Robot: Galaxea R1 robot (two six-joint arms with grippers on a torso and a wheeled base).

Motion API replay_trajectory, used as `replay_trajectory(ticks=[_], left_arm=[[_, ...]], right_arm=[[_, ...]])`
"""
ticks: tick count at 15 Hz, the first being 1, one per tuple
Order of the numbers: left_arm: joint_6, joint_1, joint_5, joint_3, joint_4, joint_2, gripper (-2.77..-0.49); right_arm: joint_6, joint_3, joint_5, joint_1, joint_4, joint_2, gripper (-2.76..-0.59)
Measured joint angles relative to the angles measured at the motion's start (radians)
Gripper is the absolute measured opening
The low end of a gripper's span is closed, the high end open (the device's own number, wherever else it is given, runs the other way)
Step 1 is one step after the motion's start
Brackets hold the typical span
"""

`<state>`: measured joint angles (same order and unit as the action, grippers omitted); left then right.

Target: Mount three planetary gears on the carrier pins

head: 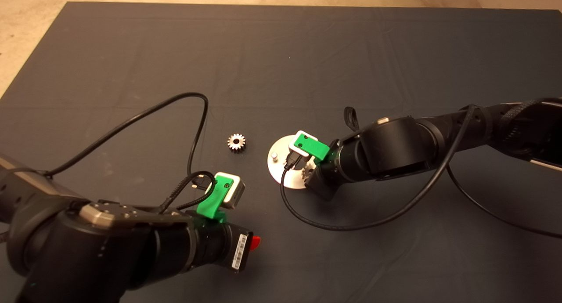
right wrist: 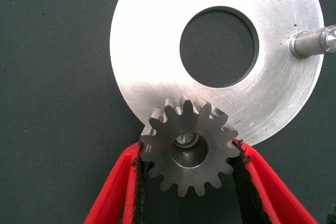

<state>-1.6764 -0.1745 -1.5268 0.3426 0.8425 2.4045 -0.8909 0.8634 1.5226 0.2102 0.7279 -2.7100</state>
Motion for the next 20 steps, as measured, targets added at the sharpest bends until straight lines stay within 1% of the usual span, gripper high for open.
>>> replay_trajectory(ticks=[4,7,10,13,14,15,16,18,20], left_arm=[[0.000,0.000,0.000,0.000,0.000,0.000,-1.77],[0.000,0.001,0.000,0.000,0.000,0.000,-1.77],[0.000,0.016,0.000,0.000,0.001,0.000,-1.77],[0.005,0.017,0.000,0.000,0.002,0.000,-1.77],[0.008,0.017,0.000,0.000,0.003,0.000,-1.77],[0.010,0.017,0.000,0.000,0.004,0.000,-1.77],[0.010,0.017,0.000,0.000,0.005,0.000,-1.77],[0.011,0.020,0.000,0.000,0.008,0.000,-1.77],[0.013,0.020,0.000,0.000,0.014,0.000,-1.77]], right_arm=[[0.000,0.000,0.000,0.000,0.000,0.000,-2.39],[0.000,0.004,0.001,-0.007,0.000,0.000,-2.39],[0.000,0.010,0.004,-0.014,0.001,0.000,-2.39],[0.000,0.011,0.005,-0.018,0.001,0.000,-2.38],[0.000,0.011,0.006,-0.022,0.002,0.000,-2.33],[0.000,0.012,0.006,-0.022,0.001,0.000,-2.33],[0.000,0.012,0.006,-0.022,0.001,0.000,-2.27],[0.000,0.012,0.006,-0.022,0.001,0.001,-2.25],[-0.001,0.012,0.007,-0.022,0.001,0.001,-2.15]])
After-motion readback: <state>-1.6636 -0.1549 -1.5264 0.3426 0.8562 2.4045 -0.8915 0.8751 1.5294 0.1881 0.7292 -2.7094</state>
